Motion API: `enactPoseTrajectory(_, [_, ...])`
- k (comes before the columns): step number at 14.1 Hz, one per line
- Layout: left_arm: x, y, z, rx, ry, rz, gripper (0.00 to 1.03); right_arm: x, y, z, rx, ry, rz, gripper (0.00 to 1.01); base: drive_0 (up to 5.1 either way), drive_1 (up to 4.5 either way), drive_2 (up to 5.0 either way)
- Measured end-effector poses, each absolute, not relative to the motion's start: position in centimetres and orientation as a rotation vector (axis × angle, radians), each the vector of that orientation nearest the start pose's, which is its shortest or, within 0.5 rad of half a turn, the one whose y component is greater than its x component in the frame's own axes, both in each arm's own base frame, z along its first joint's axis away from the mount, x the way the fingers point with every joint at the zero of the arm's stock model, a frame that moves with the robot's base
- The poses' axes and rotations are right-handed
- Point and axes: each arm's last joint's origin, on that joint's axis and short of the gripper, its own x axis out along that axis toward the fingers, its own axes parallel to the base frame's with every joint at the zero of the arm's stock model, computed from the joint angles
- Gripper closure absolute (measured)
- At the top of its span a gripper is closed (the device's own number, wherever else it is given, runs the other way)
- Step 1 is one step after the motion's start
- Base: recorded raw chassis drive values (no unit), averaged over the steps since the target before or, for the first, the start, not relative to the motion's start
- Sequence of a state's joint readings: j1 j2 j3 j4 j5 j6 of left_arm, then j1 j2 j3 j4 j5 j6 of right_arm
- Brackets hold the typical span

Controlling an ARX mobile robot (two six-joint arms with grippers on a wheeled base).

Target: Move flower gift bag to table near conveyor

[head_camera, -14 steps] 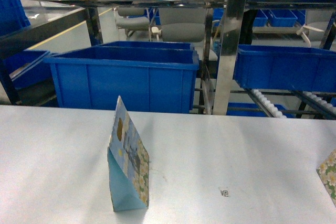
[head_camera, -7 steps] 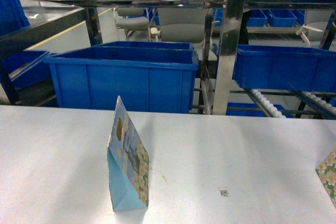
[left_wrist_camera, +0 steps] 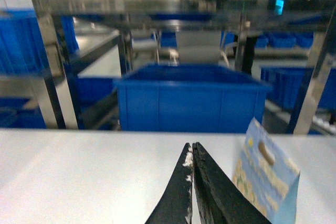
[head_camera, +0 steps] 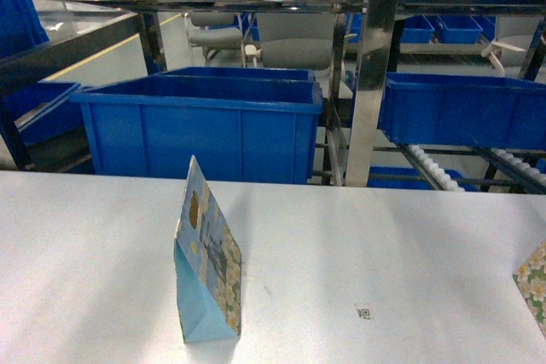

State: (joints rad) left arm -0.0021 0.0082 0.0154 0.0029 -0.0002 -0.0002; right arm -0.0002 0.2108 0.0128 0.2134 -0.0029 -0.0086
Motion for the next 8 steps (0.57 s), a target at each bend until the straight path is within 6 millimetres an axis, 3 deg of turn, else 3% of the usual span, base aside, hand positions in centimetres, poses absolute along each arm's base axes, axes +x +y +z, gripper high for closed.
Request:
enactPoseTrajectory(6, [9.7, 0.0, 16.7, 0.000, -0.001, 0.000, 1.01, 9.7, 0.0, 16.7, -0.008, -0.006, 0.002, 0.99, 0.0, 0.00, 0.0])
enactPoseTrajectory(7, [9.7, 0.0, 16.7, 0.000, -0.001, 0.000, 0.81, 9.7, 0.0, 16.7, -0.009, -0.006, 0.002, 0.77, 0.0, 0.00, 0.0])
enactPoseTrajectory(8, [9.7, 0.0, 16.7, 0.000, -0.001, 0.000, 0.41, 9.7, 0.0, 16.7, -0.009, -0.006, 0.002, 0.36, 0.0, 0.00, 0.0])
